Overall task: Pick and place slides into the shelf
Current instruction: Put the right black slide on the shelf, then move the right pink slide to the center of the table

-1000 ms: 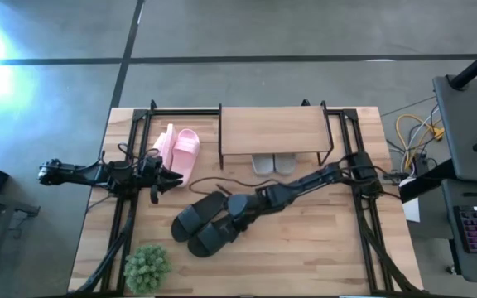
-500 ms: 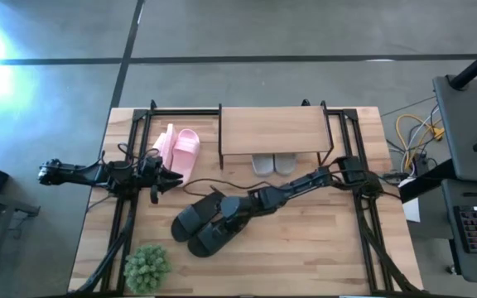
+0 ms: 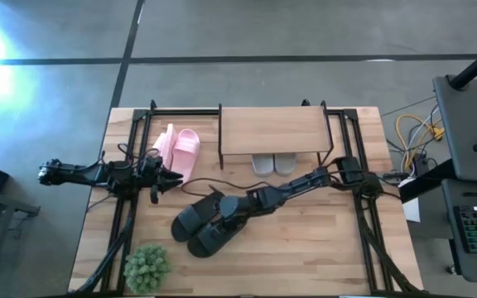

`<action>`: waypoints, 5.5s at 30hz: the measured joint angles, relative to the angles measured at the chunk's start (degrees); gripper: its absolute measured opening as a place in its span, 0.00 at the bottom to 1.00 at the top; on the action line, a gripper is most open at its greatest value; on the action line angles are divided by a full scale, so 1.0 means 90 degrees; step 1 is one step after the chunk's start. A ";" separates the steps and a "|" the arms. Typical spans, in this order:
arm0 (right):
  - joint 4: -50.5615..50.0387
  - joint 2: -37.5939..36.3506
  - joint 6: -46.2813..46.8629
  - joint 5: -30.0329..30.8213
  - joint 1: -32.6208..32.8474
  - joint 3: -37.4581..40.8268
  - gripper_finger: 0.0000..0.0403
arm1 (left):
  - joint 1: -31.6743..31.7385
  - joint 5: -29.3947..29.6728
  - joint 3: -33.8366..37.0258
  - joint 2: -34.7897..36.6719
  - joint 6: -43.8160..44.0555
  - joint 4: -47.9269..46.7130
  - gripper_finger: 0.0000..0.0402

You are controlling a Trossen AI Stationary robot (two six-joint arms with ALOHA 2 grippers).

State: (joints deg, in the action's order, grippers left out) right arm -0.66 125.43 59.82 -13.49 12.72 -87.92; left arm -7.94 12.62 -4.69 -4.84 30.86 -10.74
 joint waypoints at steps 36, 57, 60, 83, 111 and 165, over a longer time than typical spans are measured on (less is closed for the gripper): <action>-0.2700 -0.2476 -0.0463 0.2391 -0.0035 0.0002 0.02 | 0.0000 0.0002 0.0007 0.0004 0.0002 -0.0001 0.27; -0.3704 -0.3329 0.2433 0.7233 -0.2019 0.0084 0.02 | 0.0000 0.0000 0.0012 0.0000 0.0002 0.0025 0.27; -0.3431 -0.3117 0.2691 0.6666 -0.2504 0.0087 0.02 | 0.0000 -0.0002 0.0015 0.0000 0.0002 0.0032 0.27; -0.2749 -0.2339 0.2337 0.5345 -0.2751 0.0044 0.26 | 0.0000 0.0000 0.0024 0.0000 0.0001 0.0086 0.27; -0.3504 -0.3473 -0.0748 0.4642 -0.2278 0.0044 0.35 | 0.0000 0.0350 0.0061 0.0000 -0.1826 0.0746 0.27; -0.6298 -0.5183 -0.0878 0.5317 -0.1125 0.0041 0.35 | -0.0010 0.3530 -0.3744 -0.3870 -0.3528 -0.2544 0.27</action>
State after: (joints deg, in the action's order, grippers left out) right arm -57.33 78.78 51.92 34.36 2.60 -87.55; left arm -8.03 44.40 -38.39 -39.67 -0.90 -33.64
